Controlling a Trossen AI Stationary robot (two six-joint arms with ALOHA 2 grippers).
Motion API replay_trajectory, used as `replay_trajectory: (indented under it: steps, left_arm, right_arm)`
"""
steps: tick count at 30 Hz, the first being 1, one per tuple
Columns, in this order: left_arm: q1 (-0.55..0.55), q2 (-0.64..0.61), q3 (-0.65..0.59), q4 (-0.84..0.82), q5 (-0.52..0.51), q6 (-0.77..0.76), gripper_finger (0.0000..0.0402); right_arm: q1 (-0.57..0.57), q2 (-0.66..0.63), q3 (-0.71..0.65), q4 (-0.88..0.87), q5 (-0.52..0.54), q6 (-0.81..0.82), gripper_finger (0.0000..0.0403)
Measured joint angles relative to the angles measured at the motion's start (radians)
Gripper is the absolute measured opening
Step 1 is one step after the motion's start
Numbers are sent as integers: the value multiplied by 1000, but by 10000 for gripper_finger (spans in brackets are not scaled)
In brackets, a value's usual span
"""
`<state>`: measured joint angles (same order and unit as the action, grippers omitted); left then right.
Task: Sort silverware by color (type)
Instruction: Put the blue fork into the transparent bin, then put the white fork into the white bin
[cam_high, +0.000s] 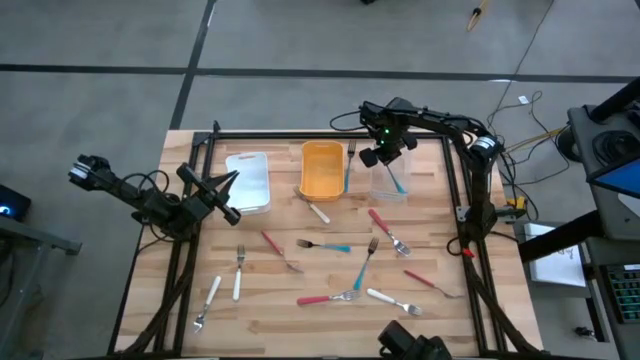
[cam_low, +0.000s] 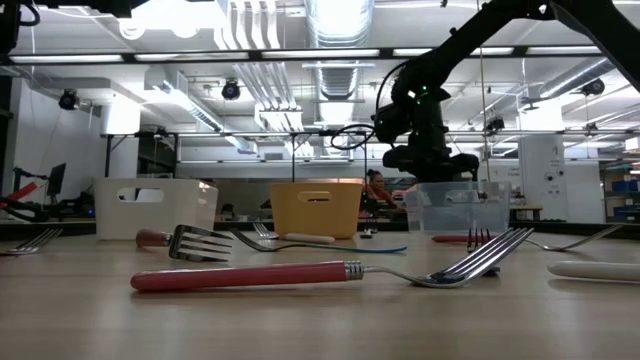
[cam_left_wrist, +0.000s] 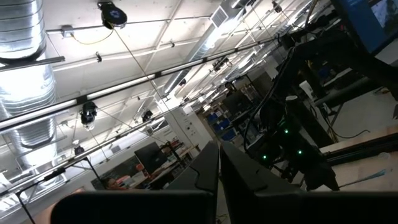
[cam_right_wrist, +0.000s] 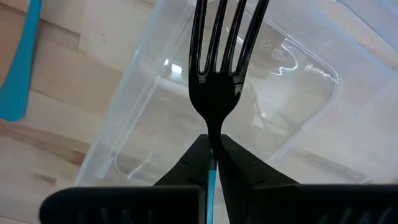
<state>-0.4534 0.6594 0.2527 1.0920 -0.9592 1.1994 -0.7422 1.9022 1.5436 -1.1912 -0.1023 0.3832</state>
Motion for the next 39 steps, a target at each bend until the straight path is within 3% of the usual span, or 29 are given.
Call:
replay_trajectory:
  steps: [4, 17, 23, 29, 34, 39]
  left_arm:
    - [0, 0, 0, 0, 0, 1, 0]
    - [0, 0, 0, 0, 0, 1, 0]
    - [0, 0, 0, 0, 0, 1, 0]
    - [0, 0, 0, 0, -19, -26, 0]
    - [0, 0, 0, 0, -72, -109, 0]
    - [-1, 0, 0, -38, -142, -321, 0]
  right_arm:
    - [0, 0, 0, 1, 0, 0, 21]
    - [0, -21, 6, -7, -2, -9, 124]
    - [12, -99, 7, -3, 3, -44, 131]
    - [82, -243, -13, 49, 95, -94, 120]
    - [192, -404, -97, 225, 114, -135, 112]
    - [316, -572, -264, 522, 129, -168, 106]
